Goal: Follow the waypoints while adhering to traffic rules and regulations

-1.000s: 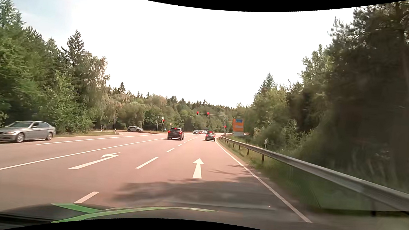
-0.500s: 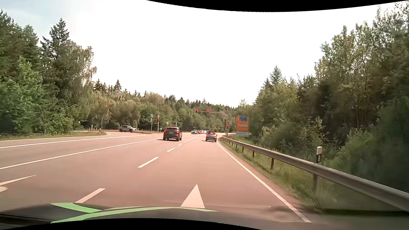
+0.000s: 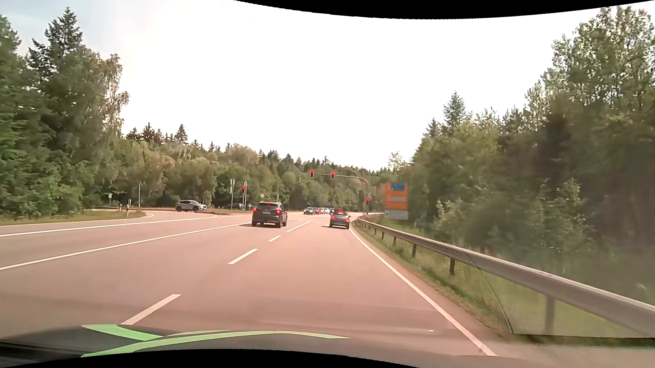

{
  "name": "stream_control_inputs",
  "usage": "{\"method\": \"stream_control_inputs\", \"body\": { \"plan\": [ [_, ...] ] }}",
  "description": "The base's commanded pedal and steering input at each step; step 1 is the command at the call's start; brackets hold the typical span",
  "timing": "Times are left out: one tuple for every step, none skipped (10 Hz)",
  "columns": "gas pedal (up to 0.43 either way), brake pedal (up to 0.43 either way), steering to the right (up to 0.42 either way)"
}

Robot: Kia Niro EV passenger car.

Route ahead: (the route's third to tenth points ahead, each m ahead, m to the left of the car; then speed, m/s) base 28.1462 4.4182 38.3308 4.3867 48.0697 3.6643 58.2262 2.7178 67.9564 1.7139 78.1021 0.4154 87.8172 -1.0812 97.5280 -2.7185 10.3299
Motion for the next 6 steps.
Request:
{"method": "stream_control_inputs", "body": {
  "plan": [
    [0.000, 0.183, 0.003],
    [0.000, 0.189, 0.004],
    [0.000, 0.195, 0.005],
    [0.000, 0.201, 0.006],
    [0.000, 0.201, 0.008],
    [0.000, 0.201, 0.008]
  ]
}}
